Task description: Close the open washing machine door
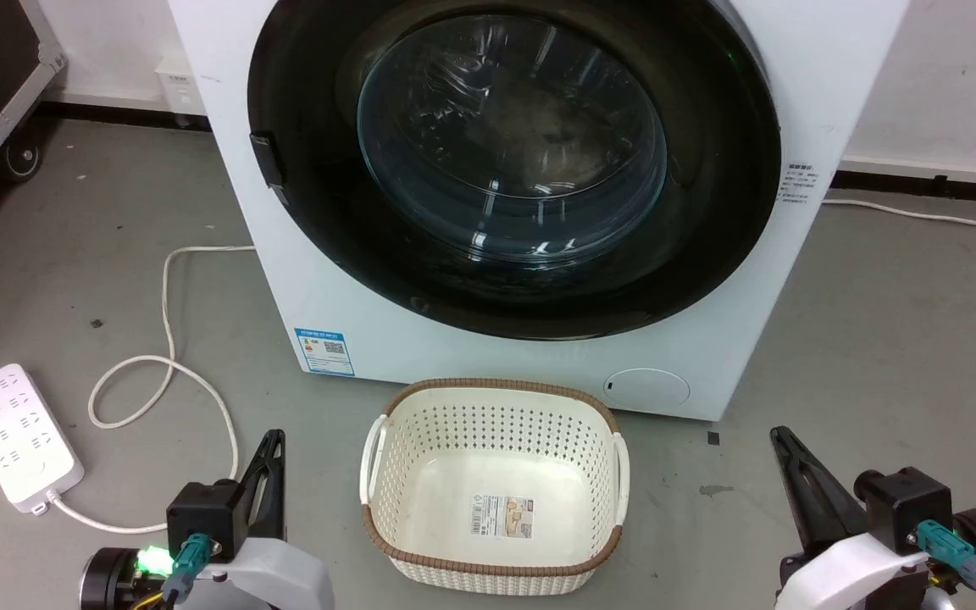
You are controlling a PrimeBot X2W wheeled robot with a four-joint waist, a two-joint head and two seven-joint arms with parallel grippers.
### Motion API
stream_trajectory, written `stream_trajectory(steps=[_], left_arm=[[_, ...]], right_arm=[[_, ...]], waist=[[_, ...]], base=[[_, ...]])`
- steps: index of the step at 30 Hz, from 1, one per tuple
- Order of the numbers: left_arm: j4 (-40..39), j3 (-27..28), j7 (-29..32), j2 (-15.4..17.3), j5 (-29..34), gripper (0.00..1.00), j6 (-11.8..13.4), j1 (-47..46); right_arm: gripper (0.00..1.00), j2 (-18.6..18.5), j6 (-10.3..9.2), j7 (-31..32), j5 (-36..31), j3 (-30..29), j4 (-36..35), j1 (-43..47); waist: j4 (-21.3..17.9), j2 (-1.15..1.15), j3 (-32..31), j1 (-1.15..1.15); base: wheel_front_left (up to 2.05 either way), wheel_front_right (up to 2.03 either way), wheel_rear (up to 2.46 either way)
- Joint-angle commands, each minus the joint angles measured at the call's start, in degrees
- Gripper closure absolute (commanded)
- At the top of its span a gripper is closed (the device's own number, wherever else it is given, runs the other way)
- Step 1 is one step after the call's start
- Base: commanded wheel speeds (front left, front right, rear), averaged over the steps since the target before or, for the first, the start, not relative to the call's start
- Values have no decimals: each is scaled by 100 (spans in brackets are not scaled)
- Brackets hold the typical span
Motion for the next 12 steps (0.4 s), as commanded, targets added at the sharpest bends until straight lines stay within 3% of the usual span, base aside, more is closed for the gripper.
stream_trajectory(steps=[1,12], left_arm=[[-45,24,40,-1,38,100,33,-84],[-64,32,73,-2,58,100,42,-87]], right_arm=[[100,36,-4,26,-38,5,-58,-79],[100,39,-4,59,-44,8,-73,-82]], waist=[[2,0,0,0],[7,0,-1,0]], base=[[0,0,0],[0,0,0]])
